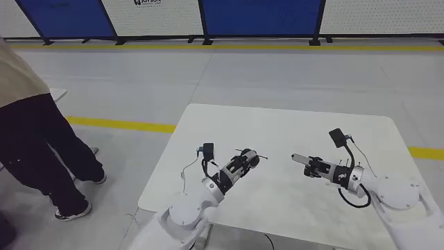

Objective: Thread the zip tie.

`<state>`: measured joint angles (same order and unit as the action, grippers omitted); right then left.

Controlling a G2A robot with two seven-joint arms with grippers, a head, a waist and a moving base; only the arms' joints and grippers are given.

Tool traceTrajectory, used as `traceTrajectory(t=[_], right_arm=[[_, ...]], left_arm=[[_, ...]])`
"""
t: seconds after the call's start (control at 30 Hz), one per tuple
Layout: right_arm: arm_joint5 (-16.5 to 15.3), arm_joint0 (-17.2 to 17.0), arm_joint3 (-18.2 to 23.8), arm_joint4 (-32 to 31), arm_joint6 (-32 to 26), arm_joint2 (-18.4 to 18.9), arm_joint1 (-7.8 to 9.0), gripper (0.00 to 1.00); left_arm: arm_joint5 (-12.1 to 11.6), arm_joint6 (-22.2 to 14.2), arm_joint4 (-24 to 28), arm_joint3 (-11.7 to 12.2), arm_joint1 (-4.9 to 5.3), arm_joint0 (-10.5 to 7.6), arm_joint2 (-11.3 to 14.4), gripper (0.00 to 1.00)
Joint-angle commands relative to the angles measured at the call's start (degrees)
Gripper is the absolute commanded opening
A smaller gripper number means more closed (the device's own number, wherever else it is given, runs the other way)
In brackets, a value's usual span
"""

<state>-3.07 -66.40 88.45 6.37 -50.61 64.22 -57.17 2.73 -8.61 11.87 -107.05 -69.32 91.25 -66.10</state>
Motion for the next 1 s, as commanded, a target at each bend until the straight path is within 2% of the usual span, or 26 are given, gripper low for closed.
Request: traceTrajectory(t=[0.0, 0.1, 0.17, 0.27, 0.37, 0.53, 0.67, 0.8, 0.87, 0.97], right_arm=[[0.00, 0.00, 0.00, 0.00, 0.00, 0.00, 0.00, 1.00], [0.00, 0.00, 0.00, 0.00, 0.00, 0.00, 0.00, 1.00], [0.00, 0.00, 0.00, 0.00, 0.00, 0.00, 0.00, 1.00], [0.00, 0.00, 0.00, 0.00, 0.00, 0.00, 0.00, 1.00], [0.00, 0.00, 0.00, 0.00, 0.00, 0.00, 0.00, 1.00], [0.00, 0.00, 0.00, 0.00, 0.00, 0.00, 0.00, 1.00], [0.00, 0.00, 0.00, 0.00, 0.00, 0.00, 0.00, 1.00], [0.00, 0.00, 0.00, 0.00, 0.00, 0.00, 0.00, 1.00], [0.00, 0.00, 0.00, 0.00, 0.00, 0.00, 0.00, 1.00], [0.00, 0.00, 0.00, 0.00, 0.00, 0.00, 0.00, 1.00]], left_arm=[[0.40, 0.45, 0.86, 2.06, -0.19, -0.75, 0.73, 0.00], [0.13, 0.89, 1.93, 3.57, -0.41, -1.44, 1.35, 0.00], [-0.91, 1.52, 2.21, 3.41, -0.48, -1.57, 1.32, 0.00], [-2.45, 1.64, 1.77, 0.64, -0.39, -1.27, 0.73, 0.00], [-4.29, 1.04, 1.61, -4.98, -0.15, -0.56, -0.81, 0.00], [-7.74, 0.36, 0.90, -14.67, 0.35, 2.59, -3.83, 0.00], [-9.44, -0.48, 0.69, -19.23, 0.66, 5.24, -5.60, 0.00], [-10.50, 0.59, -0.17, -20.45, 0.78, 6.76, -6.90, 0.00], [-10.18, 0.32, 0.18, -19.95, 0.79, 7.00, -6.84, 0.00], [-8.49, -0.07, 0.15, -18.01, 0.80, 6.59, -6.69, 0.00]])
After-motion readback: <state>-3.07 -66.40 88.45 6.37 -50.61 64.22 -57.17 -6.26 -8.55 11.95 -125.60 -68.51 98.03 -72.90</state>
